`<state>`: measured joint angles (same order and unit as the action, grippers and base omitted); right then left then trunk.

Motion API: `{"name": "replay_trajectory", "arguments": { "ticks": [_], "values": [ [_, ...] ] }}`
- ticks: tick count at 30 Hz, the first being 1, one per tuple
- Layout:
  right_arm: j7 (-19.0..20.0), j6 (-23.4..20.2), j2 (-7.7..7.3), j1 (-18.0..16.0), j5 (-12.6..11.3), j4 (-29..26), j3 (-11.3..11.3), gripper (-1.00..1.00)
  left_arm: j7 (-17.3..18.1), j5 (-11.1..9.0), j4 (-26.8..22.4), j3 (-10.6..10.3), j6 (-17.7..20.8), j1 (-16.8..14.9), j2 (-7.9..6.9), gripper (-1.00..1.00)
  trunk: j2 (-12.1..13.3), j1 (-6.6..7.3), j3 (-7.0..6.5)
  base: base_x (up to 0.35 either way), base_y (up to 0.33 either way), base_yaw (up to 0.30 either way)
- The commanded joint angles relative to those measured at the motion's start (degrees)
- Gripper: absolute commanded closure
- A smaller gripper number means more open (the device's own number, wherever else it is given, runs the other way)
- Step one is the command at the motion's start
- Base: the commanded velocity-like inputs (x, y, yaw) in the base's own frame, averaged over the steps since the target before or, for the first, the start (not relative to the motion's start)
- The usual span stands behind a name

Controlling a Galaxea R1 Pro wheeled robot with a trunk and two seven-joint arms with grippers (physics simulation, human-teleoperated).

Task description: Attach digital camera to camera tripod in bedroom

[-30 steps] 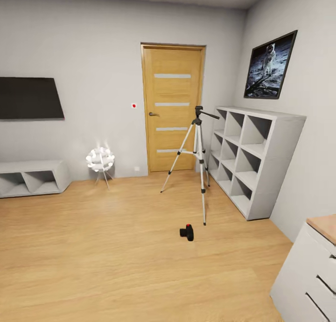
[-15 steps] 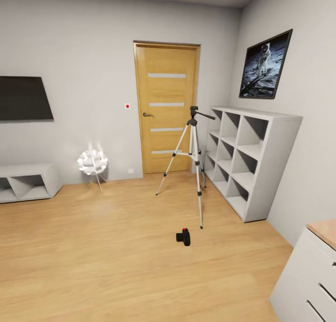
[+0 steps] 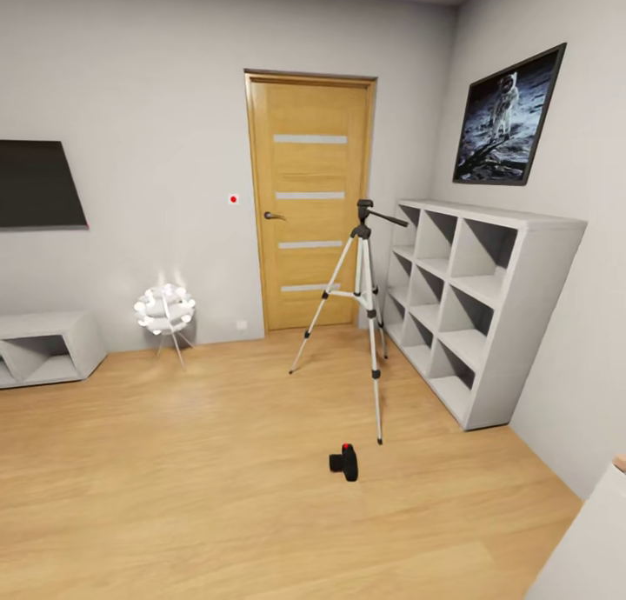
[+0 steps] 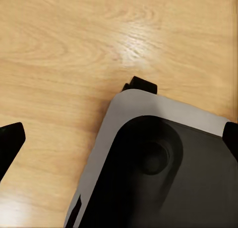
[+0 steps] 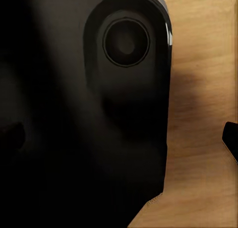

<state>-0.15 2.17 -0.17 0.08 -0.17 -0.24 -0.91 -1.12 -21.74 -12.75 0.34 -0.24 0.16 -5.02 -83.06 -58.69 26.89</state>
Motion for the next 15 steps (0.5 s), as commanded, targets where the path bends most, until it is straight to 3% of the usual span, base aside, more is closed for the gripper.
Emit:
{"name": "replay_trajectory", "arguments": {
  "ticks": [1, 15],
  "values": [
    [0.0, 0.2, 0.0, 0.0, 0.0, 0.0, -0.1, -1.0, -0.1, -0.2, -0.1, 0.0, 0.0, 0.0, 0.01, -1.0, 0.0, -0.03, 0.04, 0.322, 0.0, 0.0],
    [0.0, 0.6, 0.0, 0.0, -0.1, 0.0, -0.1, -1.0, -0.1, -0.2, -0.1, -0.1, -0.1, 0.0, 0.01, -1.0, 0.0, -0.03, 0.04, 0.322, 0.0, 0.0]
  ]
}}
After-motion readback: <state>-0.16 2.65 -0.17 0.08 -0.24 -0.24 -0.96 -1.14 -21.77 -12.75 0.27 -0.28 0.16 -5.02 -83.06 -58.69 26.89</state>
